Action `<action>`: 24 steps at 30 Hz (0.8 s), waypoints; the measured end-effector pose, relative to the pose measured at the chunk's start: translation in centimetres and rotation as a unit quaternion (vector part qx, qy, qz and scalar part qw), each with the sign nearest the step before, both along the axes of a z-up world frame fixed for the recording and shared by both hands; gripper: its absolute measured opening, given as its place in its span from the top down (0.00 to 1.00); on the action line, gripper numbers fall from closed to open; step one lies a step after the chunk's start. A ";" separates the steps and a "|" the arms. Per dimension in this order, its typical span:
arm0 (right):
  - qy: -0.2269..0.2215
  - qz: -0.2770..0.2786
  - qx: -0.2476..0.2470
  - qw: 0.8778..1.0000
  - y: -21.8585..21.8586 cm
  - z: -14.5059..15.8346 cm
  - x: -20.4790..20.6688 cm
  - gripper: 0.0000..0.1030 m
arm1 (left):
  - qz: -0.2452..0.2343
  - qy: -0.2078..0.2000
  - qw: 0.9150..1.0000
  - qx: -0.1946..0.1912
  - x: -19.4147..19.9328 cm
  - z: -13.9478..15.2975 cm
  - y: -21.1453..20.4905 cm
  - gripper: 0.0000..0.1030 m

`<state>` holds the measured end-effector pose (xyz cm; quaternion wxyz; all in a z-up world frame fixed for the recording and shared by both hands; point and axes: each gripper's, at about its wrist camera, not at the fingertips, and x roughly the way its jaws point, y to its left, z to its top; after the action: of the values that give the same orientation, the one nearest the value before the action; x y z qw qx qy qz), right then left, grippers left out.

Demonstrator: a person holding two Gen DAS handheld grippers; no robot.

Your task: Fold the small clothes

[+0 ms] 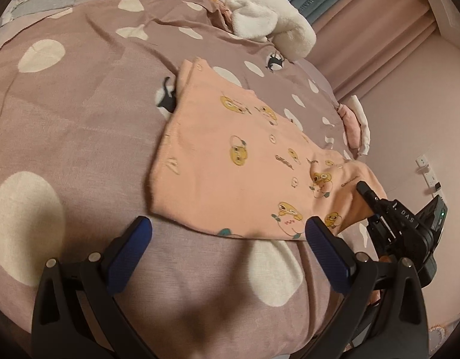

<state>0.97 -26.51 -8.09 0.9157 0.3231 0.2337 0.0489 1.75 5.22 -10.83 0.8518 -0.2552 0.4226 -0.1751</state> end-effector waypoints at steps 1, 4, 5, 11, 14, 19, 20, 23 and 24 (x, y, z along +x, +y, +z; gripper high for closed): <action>0.000 0.004 0.001 1.000 0.3 0.1 0.2 0.95 | 0.004 0.000 1.000 -0.001 -0.1 0.1 0.4 0.01; -0.007 0.022 0.007 1.000 1.5 0.7 0.7 0.94 | 0.017 -0.001 1.000 -0.006 -0.2 0.5 1.6 0.01; -0.011 0.031 0.009 0.999 2.1 0.9 1.0 0.94 | 0.022 -0.002 1.000 -0.005 -0.3 0.6 1.9 0.01; -0.001 0.120 -0.056 0.991 9.2 2.3 3.8 0.94 | 0.079 -0.020 0.996 0.027 -0.9 1.9 5.1 0.01; 0.005 0.192 -0.087 0.978 13.3 2.1 4.4 0.94 | 0.097 -0.017 0.995 0.007 -1.0 1.9 6.7 0.01; 0.039 0.250 -0.131 0.958 17.7 0.1 4.8 0.94 | 0.106 0.002 0.994 -0.011 -0.8 1.4 8.0 0.01; 0.049 0.255 -0.133 0.957 18.0 -0.4 5.0 0.94 | 0.107 0.002 0.994 -0.007 -0.9 1.5 8.1 0.01; 0.067 0.265 -0.143 0.951 18.5 -1.4 5.1 0.94 | 0.108 0.000 0.994 -0.004 -1.1 1.5 8.2 0.01; 0.068 0.265 -0.149 0.950 18.5 -1.5 5.0 0.94 | 0.106 0.002 0.994 -0.006 -1.1 1.5 8.2 0.01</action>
<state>5.96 -8.00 -9.62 0.8893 0.1120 0.3775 0.2326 0.65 13.41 -9.34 0.8634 -0.3035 0.3939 -0.0859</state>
